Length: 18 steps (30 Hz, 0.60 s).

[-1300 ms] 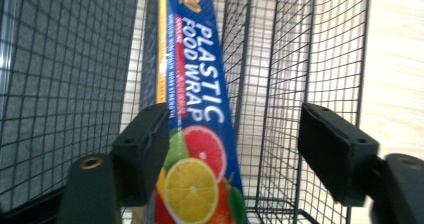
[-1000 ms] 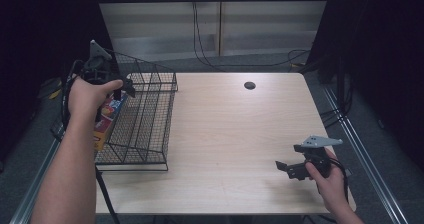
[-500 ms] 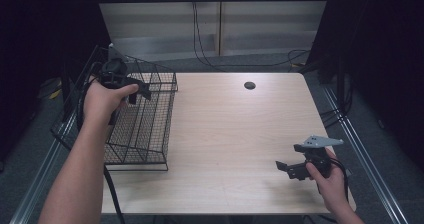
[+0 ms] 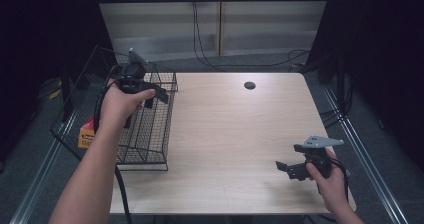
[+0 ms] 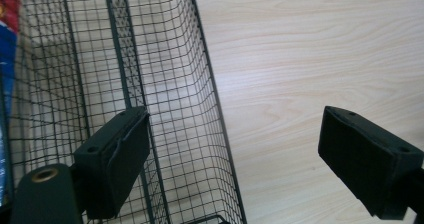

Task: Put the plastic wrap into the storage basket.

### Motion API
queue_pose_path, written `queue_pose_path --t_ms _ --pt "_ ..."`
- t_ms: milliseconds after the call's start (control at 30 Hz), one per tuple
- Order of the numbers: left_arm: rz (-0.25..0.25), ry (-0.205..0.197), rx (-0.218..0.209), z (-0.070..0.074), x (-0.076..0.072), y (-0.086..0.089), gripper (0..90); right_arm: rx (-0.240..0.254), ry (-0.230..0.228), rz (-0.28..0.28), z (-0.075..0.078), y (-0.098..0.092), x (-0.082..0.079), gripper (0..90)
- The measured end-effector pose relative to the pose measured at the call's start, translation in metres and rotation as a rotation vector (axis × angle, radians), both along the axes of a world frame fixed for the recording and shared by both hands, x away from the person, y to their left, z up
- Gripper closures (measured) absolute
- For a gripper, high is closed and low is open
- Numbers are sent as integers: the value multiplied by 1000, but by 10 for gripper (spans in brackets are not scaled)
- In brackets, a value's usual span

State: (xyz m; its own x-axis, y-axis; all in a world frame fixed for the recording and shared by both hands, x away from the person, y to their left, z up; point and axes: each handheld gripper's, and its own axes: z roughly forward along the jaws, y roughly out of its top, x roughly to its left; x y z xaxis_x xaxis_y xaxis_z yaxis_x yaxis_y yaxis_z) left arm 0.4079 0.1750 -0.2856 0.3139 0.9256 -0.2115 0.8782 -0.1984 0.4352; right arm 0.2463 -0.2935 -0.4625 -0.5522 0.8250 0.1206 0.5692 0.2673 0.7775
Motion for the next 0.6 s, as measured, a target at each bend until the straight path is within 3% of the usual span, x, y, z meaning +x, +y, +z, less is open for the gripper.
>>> queue_pose_path --t_ms 600 --pt "-105 -13 -23 -14 -10 -29 129 -2 8 11 0 1 0 27"
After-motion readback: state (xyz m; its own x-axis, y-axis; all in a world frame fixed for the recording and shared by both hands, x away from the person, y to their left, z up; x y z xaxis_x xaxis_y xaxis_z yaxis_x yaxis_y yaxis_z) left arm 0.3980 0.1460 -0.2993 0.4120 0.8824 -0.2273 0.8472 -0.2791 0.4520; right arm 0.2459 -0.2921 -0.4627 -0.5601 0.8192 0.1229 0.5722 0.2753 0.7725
